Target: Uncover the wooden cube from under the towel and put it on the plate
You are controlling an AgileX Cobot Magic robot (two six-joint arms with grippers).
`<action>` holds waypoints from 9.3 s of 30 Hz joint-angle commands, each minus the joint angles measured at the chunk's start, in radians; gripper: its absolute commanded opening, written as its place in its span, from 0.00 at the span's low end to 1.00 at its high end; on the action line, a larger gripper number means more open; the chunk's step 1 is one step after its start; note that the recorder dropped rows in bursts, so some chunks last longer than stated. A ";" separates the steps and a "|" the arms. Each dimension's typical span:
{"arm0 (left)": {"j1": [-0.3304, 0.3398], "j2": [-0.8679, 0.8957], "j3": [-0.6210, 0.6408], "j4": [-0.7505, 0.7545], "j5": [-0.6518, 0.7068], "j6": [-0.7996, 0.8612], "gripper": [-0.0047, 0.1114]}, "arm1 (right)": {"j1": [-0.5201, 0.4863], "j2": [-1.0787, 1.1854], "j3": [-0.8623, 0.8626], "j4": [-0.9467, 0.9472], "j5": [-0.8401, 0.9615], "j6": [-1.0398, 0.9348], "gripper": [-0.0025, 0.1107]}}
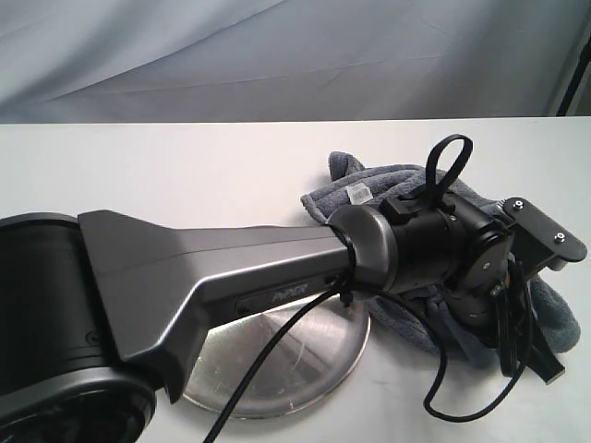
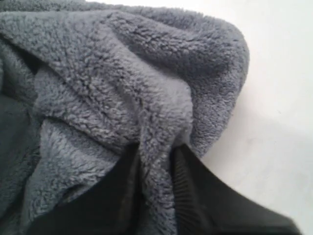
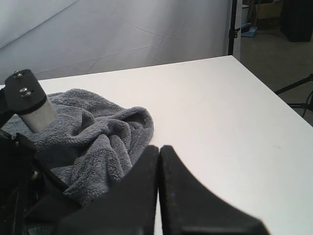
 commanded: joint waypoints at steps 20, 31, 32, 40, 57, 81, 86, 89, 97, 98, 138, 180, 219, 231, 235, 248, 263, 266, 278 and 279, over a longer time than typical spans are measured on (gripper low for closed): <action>0.004 -0.177 -0.003 0.072 -0.029 -0.002 0.04 | -0.004 -0.004 0.003 0.003 -0.002 -0.003 0.02; 0.079 -0.308 -0.003 0.107 -0.038 -0.086 0.04 | -0.004 -0.004 0.003 0.003 -0.002 -0.003 0.02; 0.082 -0.319 -0.003 0.107 -0.043 -0.086 0.04 | -0.004 -0.004 0.003 0.003 -0.002 -0.003 0.02; 0.091 -0.409 -0.003 0.122 -0.086 -0.088 0.04 | -0.004 -0.004 0.003 0.003 -0.002 -0.003 0.02; 0.091 -0.469 -0.003 0.489 -0.046 -0.198 0.04 | -0.004 -0.004 0.003 0.003 -0.002 -0.003 0.02; 0.308 -0.409 -0.003 0.670 -0.150 -0.347 0.04 | -0.004 -0.004 0.003 0.003 -0.002 -0.003 0.02; 0.313 -0.347 -0.003 0.716 -0.196 -0.347 0.04 | -0.004 -0.004 0.003 0.003 -0.002 -0.003 0.02; 0.313 -0.305 -0.003 0.743 -0.237 -0.347 0.04 | -0.004 -0.004 0.003 0.003 -0.002 -0.003 0.02; 0.313 -0.209 -0.003 0.946 -0.245 -0.445 0.04 | -0.004 -0.004 0.003 0.003 -0.002 -0.003 0.02; 0.313 -0.199 -0.003 0.993 -0.239 -0.484 0.04 | -0.004 -0.004 0.003 0.003 -0.002 -0.003 0.02; 0.493 -0.016 -0.001 0.815 0.182 -0.600 0.05 | -0.004 -0.004 0.003 0.003 -0.002 -0.003 0.02; 0.450 -0.132 -0.003 0.684 0.464 -0.495 0.71 | -0.004 -0.004 0.003 0.003 -0.002 -0.003 0.02; 0.335 0.019 -0.003 0.223 -0.180 -0.395 0.42 | -0.004 -0.004 0.003 0.003 -0.002 -0.003 0.02; 0.381 0.019 -0.003 0.310 -0.119 -0.402 0.04 | -0.004 -0.004 0.003 0.003 -0.002 -0.003 0.02; 0.427 0.019 -0.003 0.308 -0.055 -0.406 0.04 | -0.004 -0.004 0.003 0.003 -0.002 -0.003 0.02; 0.499 0.019 -0.003 0.303 0.005 -0.425 0.04 | -0.004 -0.004 0.003 0.003 -0.002 -0.003 0.02; 0.454 0.022 -0.003 0.187 -0.369 -0.420 0.04 | -0.004 -0.004 0.003 0.003 -0.002 -0.003 0.02; 0.448 0.050 -0.003 0.191 -0.412 -0.419 0.04 | -0.004 -0.004 0.003 0.003 -0.002 -0.003 0.02; 0.447 0.089 -0.003 0.196 -0.325 -0.343 0.33 | -0.004 -0.004 0.003 0.003 -0.002 -0.003 0.02; 0.447 0.089 -0.003 0.196 -0.323 -0.343 0.46 | -0.004 -0.004 0.003 0.003 -0.002 -0.003 0.02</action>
